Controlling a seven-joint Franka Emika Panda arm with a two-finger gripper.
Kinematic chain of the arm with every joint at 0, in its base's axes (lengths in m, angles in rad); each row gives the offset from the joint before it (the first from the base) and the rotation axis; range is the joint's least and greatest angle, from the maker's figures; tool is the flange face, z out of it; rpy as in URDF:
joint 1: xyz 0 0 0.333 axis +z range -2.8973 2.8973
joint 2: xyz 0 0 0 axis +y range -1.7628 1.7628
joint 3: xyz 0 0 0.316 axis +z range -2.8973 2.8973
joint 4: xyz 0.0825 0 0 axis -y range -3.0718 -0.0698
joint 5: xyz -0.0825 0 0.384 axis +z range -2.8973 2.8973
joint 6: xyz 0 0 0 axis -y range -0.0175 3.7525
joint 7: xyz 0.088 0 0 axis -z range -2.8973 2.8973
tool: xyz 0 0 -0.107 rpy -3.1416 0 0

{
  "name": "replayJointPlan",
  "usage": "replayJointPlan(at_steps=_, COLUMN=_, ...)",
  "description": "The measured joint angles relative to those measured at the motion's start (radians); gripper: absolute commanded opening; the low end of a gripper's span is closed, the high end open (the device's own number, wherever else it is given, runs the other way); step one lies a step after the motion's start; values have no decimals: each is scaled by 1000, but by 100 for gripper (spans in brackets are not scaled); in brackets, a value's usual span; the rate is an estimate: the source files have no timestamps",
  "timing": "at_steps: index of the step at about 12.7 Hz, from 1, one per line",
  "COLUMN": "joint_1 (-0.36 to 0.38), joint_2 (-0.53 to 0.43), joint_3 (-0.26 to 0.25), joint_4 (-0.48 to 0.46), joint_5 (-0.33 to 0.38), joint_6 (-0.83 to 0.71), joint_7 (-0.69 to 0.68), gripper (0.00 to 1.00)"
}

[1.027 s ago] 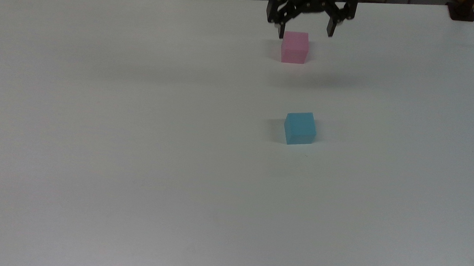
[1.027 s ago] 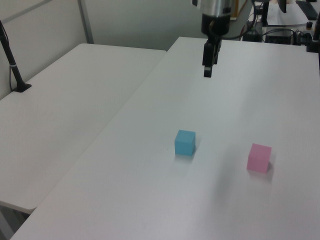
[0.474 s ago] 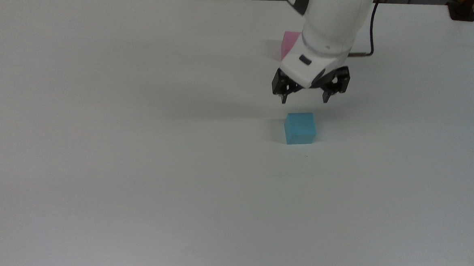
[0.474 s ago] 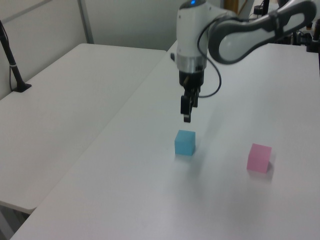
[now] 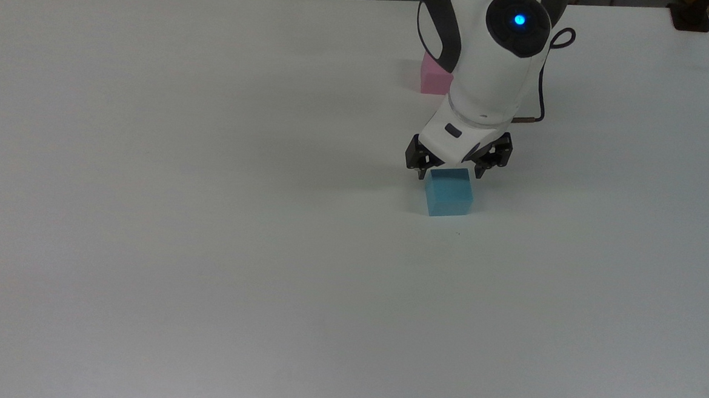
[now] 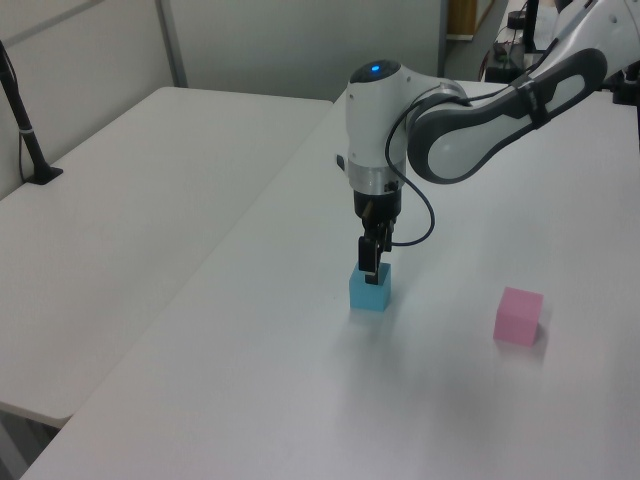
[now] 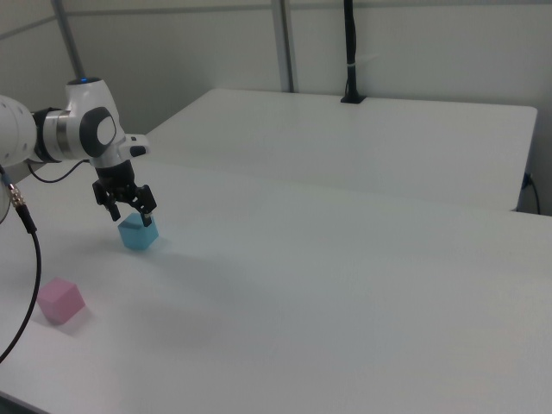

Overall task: Put blue cube on pink cube
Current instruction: 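Close the gripper on the light-blue cube, then lift the light-blue cube and carry it toward the pink cube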

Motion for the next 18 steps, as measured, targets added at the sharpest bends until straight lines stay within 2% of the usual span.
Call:
replayJointPlan(at_steps=3, joint_1=0, joint_2=22, joint_3=0, joint_4=-2, joint_5=-19, joint_6=18, joint_7=6, gripper=100)
replayJointPlan(at_steps=4, joint_1=0, joint_2=28, joint_3=0, joint_4=-3, joint_5=-20, joint_6=26, joint_7=7, gripper=94)
replayJointPlan(at_steps=5, joint_1=0, joint_2=34, joint_3=0, joint_4=-4, joint_5=-20, joint_6=32, joint_7=8, gripper=85)
replayJointPlan(at_steps=6, joint_1=0, joint_2=39, joint_3=0, joint_4=-4, joint_5=-20, joint_6=40, joint_7=14, gripper=69)
replayJointPlan(at_steps=7, joint_1=0, joint_2=43, joint_3=0, joint_4=-4, joint_5=-20, joint_6=55, joint_7=18, gripper=45)
replayJointPlan(at_steps=8, joint_1=0, joint_2=47, joint_3=0, joint_4=-6, joint_5=-20, joint_6=67, joint_7=19, gripper=31)
replayJointPlan(at_steps=9, joint_1=0, joint_2=49, joint_3=0, joint_4=-7, joint_5=-20, joint_6=71, joint_7=19, gripper=25)
replayJointPlan(at_steps=15, joint_1=0, joint_2=27, joint_3=0, joint_4=5, joint_5=-20, joint_6=70, joint_7=19, gripper=24)
replayJointPlan(at_steps=18, joint_1=-3, joint_2=-58, joint_3=-2, joint_4=40, joint_5=-20, joint_6=-21, joint_7=19, gripper=24)
